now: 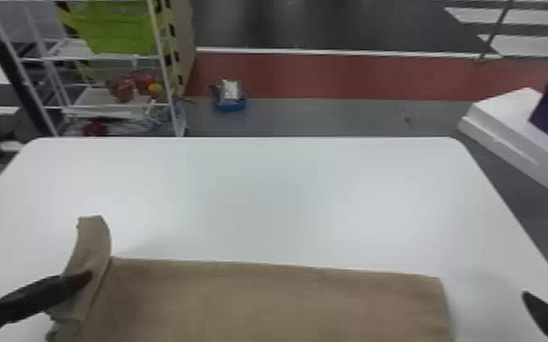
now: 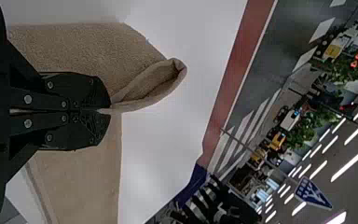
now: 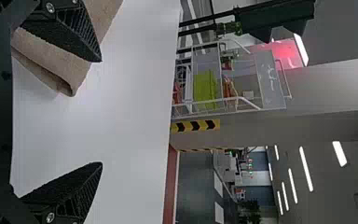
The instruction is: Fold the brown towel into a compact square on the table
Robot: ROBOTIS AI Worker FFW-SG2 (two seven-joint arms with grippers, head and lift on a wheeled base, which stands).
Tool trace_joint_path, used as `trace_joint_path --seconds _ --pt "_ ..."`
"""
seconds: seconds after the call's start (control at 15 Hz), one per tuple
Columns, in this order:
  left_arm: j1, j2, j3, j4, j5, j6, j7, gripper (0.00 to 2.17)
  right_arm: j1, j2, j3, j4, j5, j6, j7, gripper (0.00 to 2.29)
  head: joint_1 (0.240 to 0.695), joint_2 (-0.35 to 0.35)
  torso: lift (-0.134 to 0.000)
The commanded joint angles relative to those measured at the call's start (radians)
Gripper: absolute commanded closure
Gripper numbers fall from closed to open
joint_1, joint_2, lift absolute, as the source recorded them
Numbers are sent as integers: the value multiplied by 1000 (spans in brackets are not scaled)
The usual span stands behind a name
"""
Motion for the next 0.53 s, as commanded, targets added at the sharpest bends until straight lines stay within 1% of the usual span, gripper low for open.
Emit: trace_joint_path --seconds 0.0,0.07,0.13,0.2,0.27,0.4,0.47 --pt "40 -22 -153 -84 -9 24 29 2138 3 0 -2 2 -2 0 0 93 695 -104 -134" --pt "49 -22 -229 -81 -23 24 44 2138 5 -1 -2 5 -2 -3 2 93 695 -194 -134" --pt "63 -22 -292 -73 -41 21 69 2138 6 -1 -2 9 -2 -9 0 93 695 -236 -134" --pt "69 -22 -351 -62 -46 21 93 2138 6 -3 -2 11 -1 -21 0 93 695 -270 -134" --pt "71 -22 -397 -55 -47 21 113 2138 6 -3 -2 11 -1 -21 0 93 695 -337 -134" --pt "66 -22 -493 -51 -47 15 187 2138 6 -1 0 12 -1 -21 0 93 695 -350 -134" --pt "60 -22 -533 -51 -47 15 207 2138 6 -1 2 12 -2 -21 0 93 695 -350 -134"
